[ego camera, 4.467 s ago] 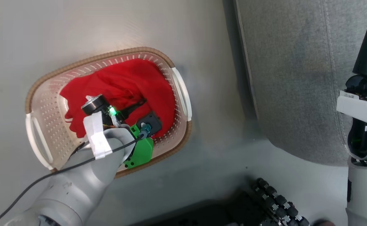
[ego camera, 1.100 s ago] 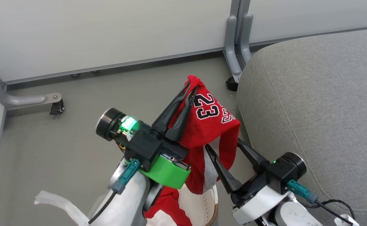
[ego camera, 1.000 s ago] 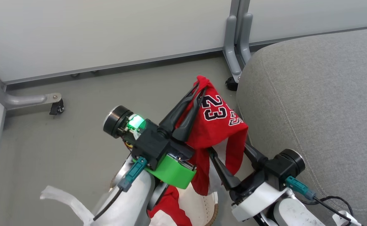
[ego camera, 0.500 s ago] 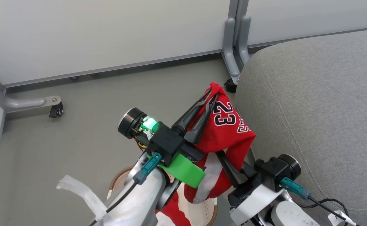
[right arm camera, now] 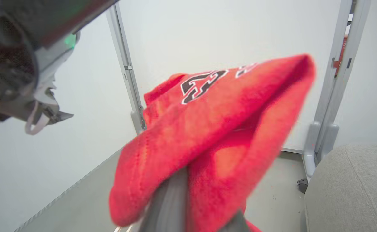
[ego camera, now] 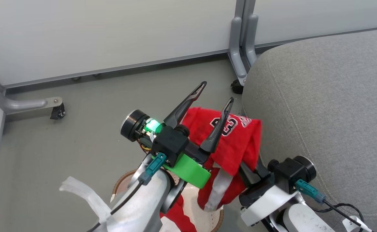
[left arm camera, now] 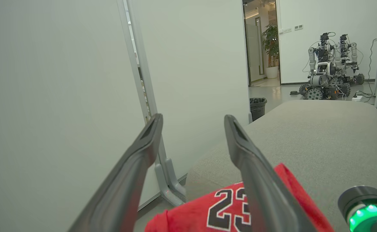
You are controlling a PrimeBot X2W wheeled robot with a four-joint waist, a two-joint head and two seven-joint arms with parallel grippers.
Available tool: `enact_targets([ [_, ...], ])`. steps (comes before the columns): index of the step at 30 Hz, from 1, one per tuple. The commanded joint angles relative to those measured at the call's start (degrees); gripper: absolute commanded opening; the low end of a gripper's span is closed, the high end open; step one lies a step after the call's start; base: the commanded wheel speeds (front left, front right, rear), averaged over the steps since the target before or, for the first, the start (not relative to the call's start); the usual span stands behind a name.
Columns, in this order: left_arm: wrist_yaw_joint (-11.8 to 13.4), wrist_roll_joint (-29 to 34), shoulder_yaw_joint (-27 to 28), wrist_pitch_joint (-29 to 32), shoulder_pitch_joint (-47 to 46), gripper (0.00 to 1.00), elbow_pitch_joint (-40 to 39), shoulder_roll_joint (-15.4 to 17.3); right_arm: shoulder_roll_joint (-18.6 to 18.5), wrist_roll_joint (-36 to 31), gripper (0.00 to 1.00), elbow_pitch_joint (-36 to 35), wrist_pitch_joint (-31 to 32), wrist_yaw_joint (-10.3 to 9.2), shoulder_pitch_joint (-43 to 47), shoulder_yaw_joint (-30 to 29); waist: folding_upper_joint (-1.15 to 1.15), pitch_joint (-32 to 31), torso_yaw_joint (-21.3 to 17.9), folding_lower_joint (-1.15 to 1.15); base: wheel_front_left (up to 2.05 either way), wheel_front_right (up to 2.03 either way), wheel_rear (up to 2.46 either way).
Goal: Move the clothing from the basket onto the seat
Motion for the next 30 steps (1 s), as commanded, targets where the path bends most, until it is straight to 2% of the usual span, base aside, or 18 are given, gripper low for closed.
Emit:
enact_targets([
  [1, 0.4, 0.0, 0.0, -0.2, -0.8, 1.0, 0.3, 0.1, 0.2, -0.5, 0.0, -0.3, -0.2, -0.04, 0.4, -0.3, 0.0, -0.1, 0.0, 0.0, 0.0, 0.0, 0.0],
  [21, 1.3, -0.5, -0.6, 0.3, -1.3, 1.0, 1.5, 0.9, 0.5, -1.7, 0.0, -1.7, -0.2, -0.04, 0.5, -2.6, 0.0, 0.9, -0.7, 0.0, 0.0, 0.0, 0.0],
  [30, 1.4, -0.6, -1.0, 1.3, -1.6, 1.0, 1.3, 1.8, 0.8, -2.6, 0.0, -3.6, -0.2, -0.04, -0.1, -6.3, 0.0, 3.2, -3.3, 0.0, 0.0, 0.0, 0.0],
])
